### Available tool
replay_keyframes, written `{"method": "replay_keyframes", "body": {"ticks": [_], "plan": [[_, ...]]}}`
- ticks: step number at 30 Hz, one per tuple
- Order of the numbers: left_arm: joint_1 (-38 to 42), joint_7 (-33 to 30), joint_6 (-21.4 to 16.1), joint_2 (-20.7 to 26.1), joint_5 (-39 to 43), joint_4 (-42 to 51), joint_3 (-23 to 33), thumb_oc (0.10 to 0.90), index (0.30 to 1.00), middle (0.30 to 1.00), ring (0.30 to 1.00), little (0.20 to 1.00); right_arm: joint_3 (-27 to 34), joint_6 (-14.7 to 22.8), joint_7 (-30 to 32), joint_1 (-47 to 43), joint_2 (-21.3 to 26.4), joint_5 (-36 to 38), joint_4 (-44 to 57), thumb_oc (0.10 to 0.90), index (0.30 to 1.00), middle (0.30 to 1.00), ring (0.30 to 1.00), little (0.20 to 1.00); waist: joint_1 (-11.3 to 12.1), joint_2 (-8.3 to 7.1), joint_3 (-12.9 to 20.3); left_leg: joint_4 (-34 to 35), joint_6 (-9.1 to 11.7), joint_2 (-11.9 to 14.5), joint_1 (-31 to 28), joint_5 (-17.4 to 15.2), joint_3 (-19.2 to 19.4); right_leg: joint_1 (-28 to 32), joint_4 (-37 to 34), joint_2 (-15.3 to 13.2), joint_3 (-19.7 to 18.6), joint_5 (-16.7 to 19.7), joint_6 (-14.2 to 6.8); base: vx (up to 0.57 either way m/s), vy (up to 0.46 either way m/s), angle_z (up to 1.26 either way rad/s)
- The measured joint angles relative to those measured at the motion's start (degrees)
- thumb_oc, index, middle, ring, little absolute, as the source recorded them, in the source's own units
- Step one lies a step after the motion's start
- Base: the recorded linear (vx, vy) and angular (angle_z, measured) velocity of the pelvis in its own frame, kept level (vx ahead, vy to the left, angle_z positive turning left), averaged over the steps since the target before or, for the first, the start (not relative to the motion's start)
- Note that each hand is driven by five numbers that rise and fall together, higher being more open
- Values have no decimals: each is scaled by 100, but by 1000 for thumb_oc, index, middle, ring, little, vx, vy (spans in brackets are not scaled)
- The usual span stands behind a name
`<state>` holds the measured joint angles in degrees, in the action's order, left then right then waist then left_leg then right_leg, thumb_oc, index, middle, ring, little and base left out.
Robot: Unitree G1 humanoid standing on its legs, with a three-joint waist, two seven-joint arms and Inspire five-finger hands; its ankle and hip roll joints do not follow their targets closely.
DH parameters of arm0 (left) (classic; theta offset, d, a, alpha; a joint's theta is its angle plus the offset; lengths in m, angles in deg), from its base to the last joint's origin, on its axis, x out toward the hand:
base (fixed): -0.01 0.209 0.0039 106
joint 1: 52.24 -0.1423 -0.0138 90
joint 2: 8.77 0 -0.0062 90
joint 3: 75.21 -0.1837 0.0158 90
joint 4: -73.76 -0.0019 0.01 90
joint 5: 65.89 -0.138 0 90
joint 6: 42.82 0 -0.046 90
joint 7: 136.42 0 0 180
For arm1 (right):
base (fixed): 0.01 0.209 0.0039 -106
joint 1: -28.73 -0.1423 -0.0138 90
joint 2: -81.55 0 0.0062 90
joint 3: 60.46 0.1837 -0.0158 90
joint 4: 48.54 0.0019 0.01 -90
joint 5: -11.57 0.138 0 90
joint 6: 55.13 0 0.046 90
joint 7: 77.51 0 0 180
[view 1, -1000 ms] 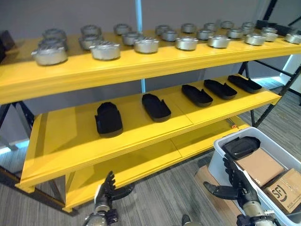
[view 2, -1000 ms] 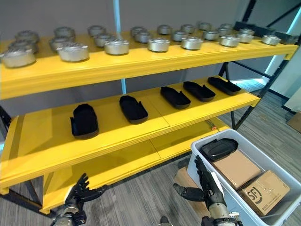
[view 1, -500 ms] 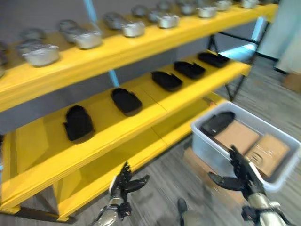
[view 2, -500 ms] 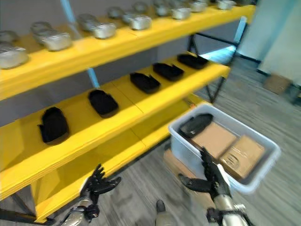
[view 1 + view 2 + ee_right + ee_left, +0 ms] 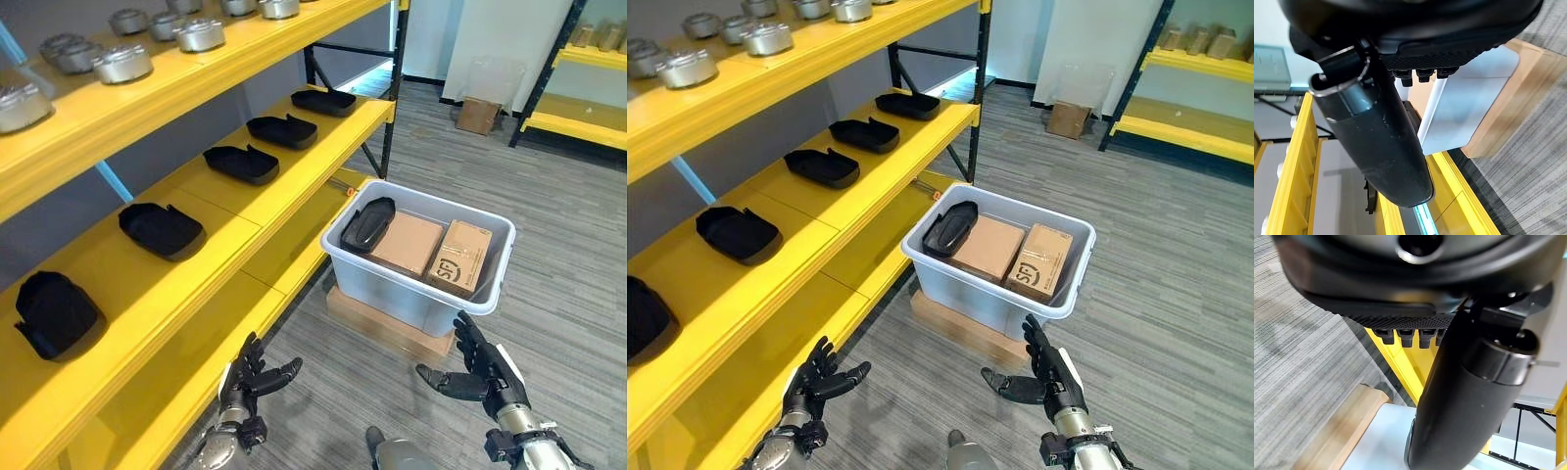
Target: Move parts from the plastic box to the shelf.
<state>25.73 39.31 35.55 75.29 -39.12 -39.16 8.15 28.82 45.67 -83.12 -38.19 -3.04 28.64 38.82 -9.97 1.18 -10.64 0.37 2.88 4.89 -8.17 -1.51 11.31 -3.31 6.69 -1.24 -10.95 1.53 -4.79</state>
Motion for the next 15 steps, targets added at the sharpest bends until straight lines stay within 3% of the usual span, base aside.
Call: {"method": "replay_keyframes", "body": {"ticks": [8,10,11,12,13,14,15], "plan": [[0,-57,0,55,4,-3,-22,900,1000,1000,1000,1000,-101,1,118,-175,-30,113,1,900,1000,1000,1000,1000,-86,-132,-10,133,-235,-266,25,23,289,-137,-175,-217,-278,214,-269,-4,104,-15],[74,-183,-8,112,5,-8,-34,900,1000,1000,1000,1000,-177,-2,205,-249,-87,112,-10,900,1000,1000,1000,1000,-74,-259,-62,1,-312,-381,142,-76,463,-500,124,-200,-153,504,-371,-34,124,-59],[99,-229,-5,152,5,-18,-32,900,1000,1000,1000,1000,-244,-7,229,-424,-81,112,-11,900,1000,1000,1000,1000,-25,-261,-117,31,-328,-293,141,-54,613,-682,277,-186,107,640,-449,50,65,-96],[165,-242,5,233,2,-108,-59,900,1000,1000,1000,1000,-298,2,252,-540,-96,112,-5,900,1000,1000,1000,1000,-30,-298,-159,83,-350,-282,90,-43,810,-704,121,-324,735,733,-657,87,8,-77],[190,-245,6,256,1,-143,-67,900,1000,1000,1000,1000,-303,11,254,-541,-104,112,-5,900,1000,1000,1000,1000,-33,-305,-177,106,-371,-307,65,-26,877,-695,80,-407,995,631,-633,110,11,-67],[220,-261,3,219,1,-165,-51,900,1000,1000,1000,1000,-305,11,317,-536,-102,110,-25,900,1000,1000,1000,1000,9,-329,-197,185,-333,-316,-34,54,1172,-728,144,-786,2076,292,-183,97,-69,-79],[223,-260,3,218,0,-161,-75,900,1000,1000,1000,1000,-303,13,353,-560,-50,109,-16,900,1000,1000,1000,1000,112,-262,-203,153,-383,-284,32,-53,1300,-810,241,-1069,2583,229,-144,149,-152,-69]]}}
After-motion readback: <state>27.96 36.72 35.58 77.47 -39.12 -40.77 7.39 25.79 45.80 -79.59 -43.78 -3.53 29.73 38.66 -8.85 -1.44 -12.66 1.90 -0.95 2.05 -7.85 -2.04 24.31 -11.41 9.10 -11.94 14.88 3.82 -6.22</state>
